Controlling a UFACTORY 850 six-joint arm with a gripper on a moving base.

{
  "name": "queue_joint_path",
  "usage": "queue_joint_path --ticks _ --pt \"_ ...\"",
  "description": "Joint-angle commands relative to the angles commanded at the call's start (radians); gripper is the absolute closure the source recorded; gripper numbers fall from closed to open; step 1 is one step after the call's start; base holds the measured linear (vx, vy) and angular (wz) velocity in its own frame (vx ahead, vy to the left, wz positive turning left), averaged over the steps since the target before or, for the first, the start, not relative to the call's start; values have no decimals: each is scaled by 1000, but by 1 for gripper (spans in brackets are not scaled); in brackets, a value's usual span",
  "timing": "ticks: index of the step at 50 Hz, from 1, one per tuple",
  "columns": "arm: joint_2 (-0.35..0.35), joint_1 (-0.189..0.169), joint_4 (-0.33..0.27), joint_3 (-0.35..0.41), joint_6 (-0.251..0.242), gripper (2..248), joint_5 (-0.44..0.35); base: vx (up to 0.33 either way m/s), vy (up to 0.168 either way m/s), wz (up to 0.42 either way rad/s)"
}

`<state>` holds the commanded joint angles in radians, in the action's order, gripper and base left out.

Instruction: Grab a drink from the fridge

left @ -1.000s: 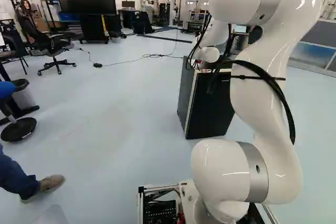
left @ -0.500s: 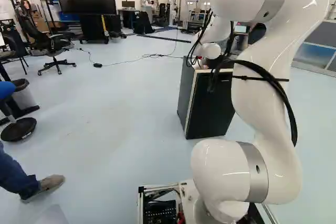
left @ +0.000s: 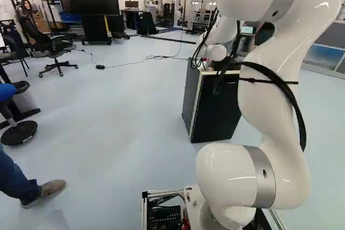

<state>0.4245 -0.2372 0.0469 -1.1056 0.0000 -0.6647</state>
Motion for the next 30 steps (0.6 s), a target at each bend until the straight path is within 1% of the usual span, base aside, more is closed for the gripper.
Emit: queue_joint_path --ticks 15,30 --pt "-40 13 -3 58 0 151 -12 0 0 0" --pt "-97 33 -6 141 0 151 -29 0 0 0"
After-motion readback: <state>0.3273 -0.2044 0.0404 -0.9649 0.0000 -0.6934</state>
